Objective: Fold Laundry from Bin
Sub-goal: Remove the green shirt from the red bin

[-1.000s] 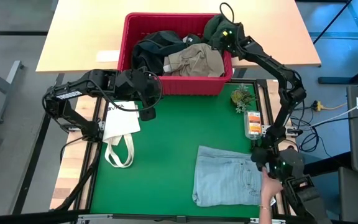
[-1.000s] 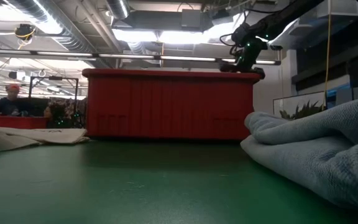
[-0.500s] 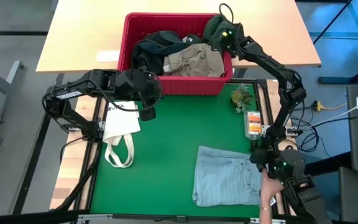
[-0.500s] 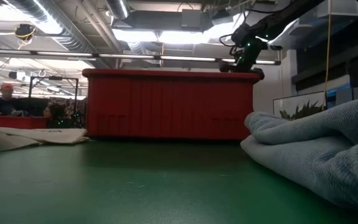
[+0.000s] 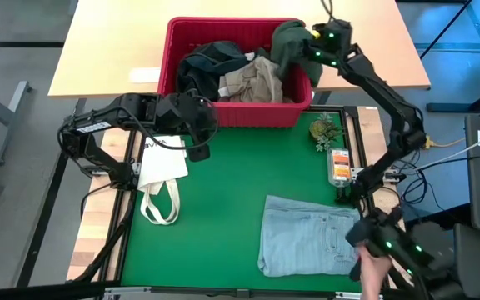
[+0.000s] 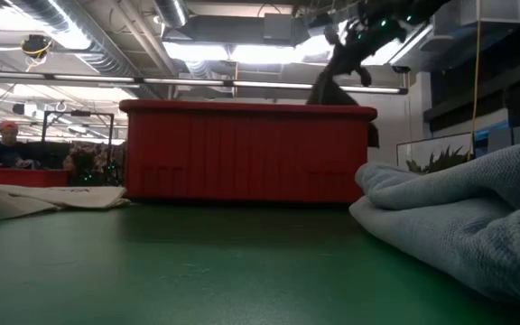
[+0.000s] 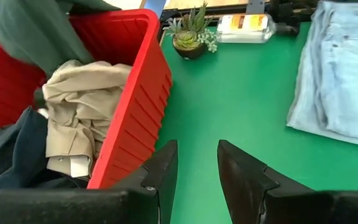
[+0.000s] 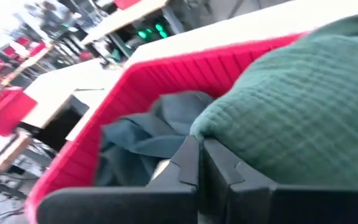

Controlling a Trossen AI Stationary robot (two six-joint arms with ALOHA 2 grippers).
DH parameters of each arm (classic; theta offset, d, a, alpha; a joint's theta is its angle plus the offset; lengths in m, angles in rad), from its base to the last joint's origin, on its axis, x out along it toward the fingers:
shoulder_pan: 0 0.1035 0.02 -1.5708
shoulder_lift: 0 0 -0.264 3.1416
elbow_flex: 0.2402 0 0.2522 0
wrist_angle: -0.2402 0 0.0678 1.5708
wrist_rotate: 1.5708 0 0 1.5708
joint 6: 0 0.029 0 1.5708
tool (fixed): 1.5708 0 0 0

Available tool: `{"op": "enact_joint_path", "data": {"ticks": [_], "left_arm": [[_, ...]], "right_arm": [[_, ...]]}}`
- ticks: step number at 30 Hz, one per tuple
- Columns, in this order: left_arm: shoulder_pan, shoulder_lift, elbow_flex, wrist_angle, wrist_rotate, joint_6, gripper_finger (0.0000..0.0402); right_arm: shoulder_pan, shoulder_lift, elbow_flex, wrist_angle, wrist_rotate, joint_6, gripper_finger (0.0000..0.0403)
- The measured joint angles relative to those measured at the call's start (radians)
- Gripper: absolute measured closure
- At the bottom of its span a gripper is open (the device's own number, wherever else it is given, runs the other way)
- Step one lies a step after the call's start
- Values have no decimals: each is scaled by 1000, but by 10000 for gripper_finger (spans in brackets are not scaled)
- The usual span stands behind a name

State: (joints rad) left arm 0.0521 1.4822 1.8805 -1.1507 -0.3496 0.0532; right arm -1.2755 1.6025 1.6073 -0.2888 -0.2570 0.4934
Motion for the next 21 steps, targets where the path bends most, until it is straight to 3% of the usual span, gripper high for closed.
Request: {"op": "enact_joint_path", "data": {"ticks": [10, 21], "left_arm": [[1, 108, 0, 162, -98, 8, 292], [95, 227, 0, 308, -140, 2, 292]], "right_arm": [[49, -93, 4, 19, -134, 82, 400], [183, -97, 9, 71, -155, 113, 400]]}}
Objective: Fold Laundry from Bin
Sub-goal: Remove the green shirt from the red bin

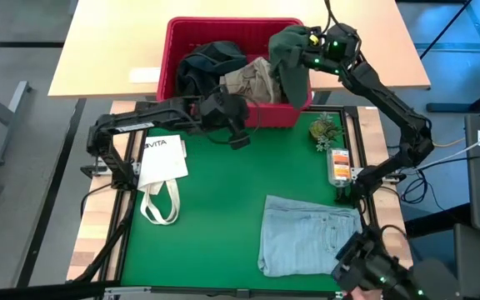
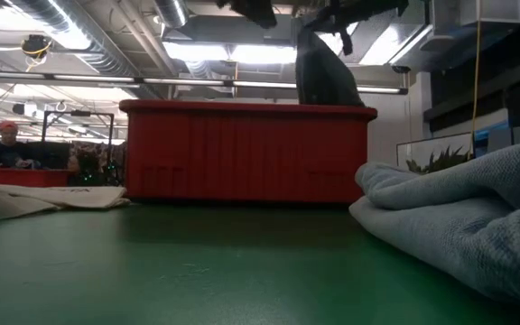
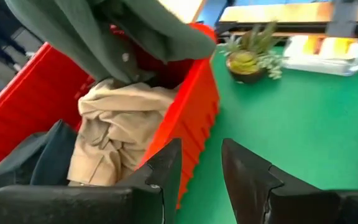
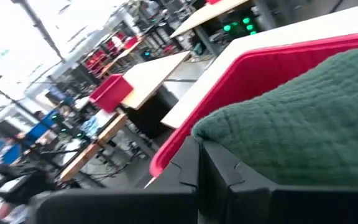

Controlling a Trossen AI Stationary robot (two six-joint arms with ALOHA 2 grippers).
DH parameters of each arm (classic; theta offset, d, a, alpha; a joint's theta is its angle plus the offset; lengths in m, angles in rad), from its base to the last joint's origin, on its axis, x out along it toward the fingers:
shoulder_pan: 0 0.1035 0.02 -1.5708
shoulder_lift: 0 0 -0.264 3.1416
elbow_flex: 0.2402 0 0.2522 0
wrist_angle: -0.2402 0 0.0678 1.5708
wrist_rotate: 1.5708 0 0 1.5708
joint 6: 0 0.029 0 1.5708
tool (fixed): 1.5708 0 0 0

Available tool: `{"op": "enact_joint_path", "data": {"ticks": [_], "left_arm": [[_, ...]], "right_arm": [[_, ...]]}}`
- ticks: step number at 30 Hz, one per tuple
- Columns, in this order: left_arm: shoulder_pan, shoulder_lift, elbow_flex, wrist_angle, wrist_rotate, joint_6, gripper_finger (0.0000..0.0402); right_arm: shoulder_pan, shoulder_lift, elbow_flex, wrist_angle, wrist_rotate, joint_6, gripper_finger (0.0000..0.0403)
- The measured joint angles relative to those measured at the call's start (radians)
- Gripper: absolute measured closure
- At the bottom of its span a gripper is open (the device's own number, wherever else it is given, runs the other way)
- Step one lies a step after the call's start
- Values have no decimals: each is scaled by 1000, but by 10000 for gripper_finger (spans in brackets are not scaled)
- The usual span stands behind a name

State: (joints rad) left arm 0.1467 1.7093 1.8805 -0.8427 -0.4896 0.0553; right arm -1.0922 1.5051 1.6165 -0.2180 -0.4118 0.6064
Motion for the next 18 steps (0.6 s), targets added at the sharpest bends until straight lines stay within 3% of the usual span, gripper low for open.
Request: {"op": "enact_joint_path", "data": {"ticks": [9, 18], "left_arm": [[97, 12, 0, 0, -1, 8, 292], [162, 7, 0, -3, -1, 75, 292]], "right_arm": [[126, 0, 0, 12, -98, -1, 395], [250, -4, 1, -23, -411, -1, 394]]}}
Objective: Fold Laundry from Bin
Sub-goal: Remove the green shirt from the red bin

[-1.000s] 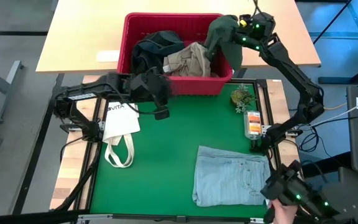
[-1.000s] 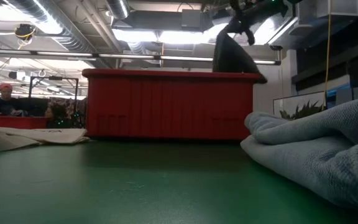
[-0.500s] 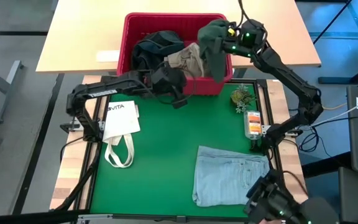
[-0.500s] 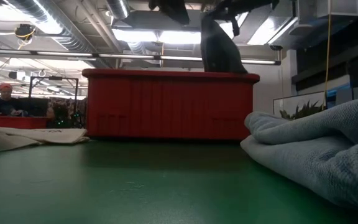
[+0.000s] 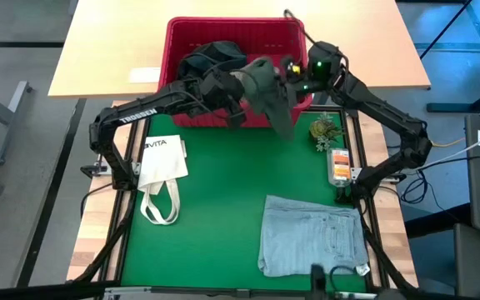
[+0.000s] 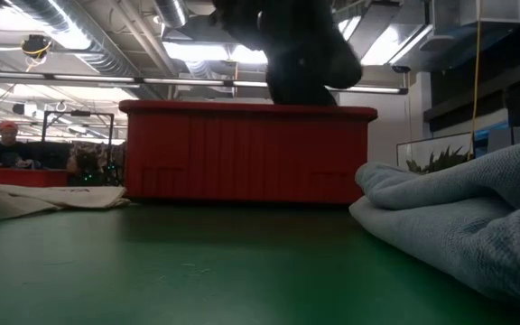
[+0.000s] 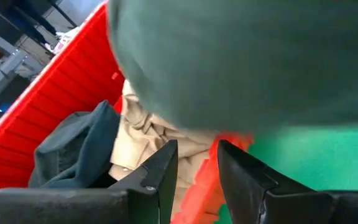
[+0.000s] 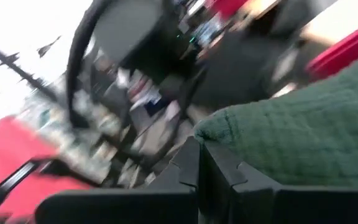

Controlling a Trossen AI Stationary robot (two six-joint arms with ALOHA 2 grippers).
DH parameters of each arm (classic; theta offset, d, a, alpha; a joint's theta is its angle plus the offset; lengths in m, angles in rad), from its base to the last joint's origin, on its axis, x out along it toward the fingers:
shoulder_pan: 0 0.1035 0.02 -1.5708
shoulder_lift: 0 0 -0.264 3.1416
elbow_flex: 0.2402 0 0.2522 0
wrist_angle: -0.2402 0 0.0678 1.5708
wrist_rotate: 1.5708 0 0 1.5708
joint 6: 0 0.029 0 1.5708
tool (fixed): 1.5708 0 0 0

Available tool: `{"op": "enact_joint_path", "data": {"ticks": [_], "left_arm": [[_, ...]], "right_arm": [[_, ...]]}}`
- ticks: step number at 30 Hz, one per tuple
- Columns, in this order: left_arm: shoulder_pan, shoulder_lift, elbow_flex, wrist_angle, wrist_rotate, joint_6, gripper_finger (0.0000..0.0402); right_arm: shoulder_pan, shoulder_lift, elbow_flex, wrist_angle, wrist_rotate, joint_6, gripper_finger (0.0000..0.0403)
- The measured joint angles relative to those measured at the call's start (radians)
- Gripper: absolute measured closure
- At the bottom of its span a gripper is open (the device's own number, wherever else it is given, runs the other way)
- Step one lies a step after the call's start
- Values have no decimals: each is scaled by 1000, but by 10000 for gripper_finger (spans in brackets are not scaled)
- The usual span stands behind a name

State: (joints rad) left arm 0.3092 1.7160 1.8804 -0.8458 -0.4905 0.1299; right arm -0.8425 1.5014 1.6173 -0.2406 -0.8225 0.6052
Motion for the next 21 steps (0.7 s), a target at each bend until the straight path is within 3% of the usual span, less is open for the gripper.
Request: {"op": "enact_joint_path", "data": {"ticks": [6, 21], "left_arm": [[7, -67, 0, -37, -2, 37, 292], [-64, -196, 0, -197, 24, 33, 292]], "right_arm": [[89, -29, 0, -94, -50, -42, 394], [286, -205, 0, -263, -28, -94, 393]]}}
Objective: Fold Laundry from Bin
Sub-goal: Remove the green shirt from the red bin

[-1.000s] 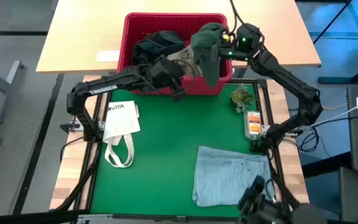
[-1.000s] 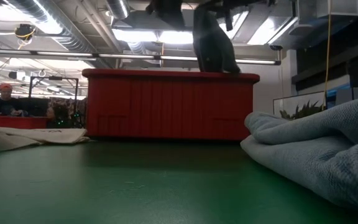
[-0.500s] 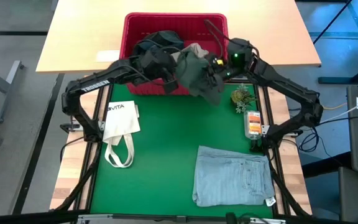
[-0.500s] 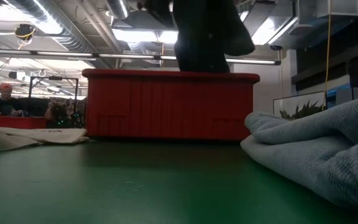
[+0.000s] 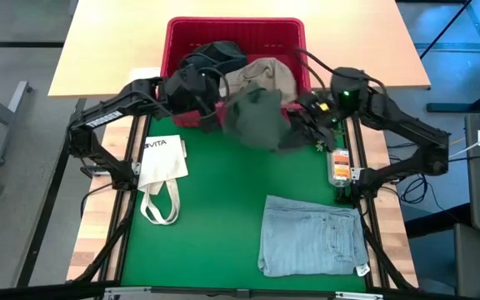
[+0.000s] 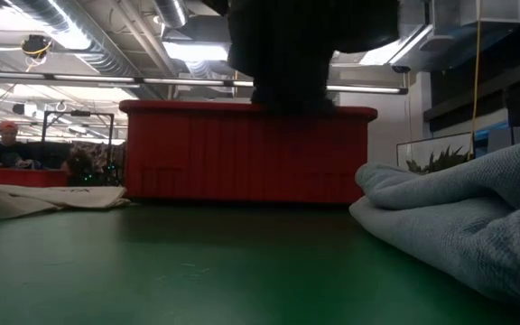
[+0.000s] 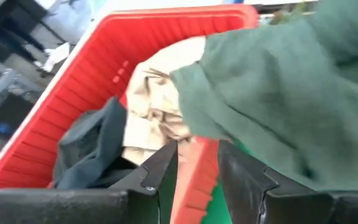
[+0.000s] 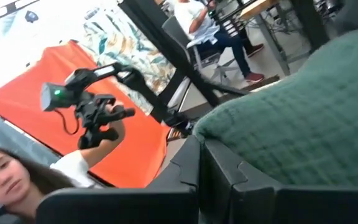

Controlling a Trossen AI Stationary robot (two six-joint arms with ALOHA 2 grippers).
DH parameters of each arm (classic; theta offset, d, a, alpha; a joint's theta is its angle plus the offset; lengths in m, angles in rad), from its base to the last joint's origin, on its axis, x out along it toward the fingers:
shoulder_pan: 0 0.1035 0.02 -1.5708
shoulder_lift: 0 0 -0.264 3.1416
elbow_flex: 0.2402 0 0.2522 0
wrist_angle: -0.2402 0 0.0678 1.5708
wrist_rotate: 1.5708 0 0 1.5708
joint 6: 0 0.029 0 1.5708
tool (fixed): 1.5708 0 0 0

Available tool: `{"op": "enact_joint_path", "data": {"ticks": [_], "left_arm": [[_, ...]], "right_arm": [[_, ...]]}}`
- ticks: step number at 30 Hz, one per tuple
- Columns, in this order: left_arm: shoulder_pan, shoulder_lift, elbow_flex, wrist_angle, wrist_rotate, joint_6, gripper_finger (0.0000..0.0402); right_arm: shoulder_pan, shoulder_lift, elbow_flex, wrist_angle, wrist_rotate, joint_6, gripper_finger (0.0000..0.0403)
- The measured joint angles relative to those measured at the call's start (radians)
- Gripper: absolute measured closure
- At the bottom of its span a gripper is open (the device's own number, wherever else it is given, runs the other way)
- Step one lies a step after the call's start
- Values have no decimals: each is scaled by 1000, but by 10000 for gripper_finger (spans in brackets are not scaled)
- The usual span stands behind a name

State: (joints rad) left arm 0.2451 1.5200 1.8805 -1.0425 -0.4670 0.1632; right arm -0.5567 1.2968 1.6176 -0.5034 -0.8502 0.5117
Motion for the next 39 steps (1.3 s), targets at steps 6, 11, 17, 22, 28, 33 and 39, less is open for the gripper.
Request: {"op": "enact_joint_path", "data": {"ticks": [6, 11, 17, 22, 28, 33, 39], "left_arm": [[-40, -3, 0, -23, 140, -12, 292], [-79, -3, 0, -22, 304, -100, 292], [-141, -3, 0, -26, 407, -400, 292], [-193, -3, -5, -88, 405, -621, 292], [-247, 1, -126, -78, 331, -785, 292], [-248, 1, -249, 22, 288, -790, 292], [-223, 1, -386, 214, 334, -790, 292]], "right_arm": [[93, -65, 0, -144, 129, -80, 393], [154, -87, 0, -269, 316, -159, 393], [174, -82, 0, -348, 412, -199, 393], [173, -80, -1, -361, 421, -207, 393], [173, -82, -1, -362, 421, -228, 393], [173, -82, -1, -362, 421, -232, 393], [173, -82, -1, -362, 420, -232, 393]]}}
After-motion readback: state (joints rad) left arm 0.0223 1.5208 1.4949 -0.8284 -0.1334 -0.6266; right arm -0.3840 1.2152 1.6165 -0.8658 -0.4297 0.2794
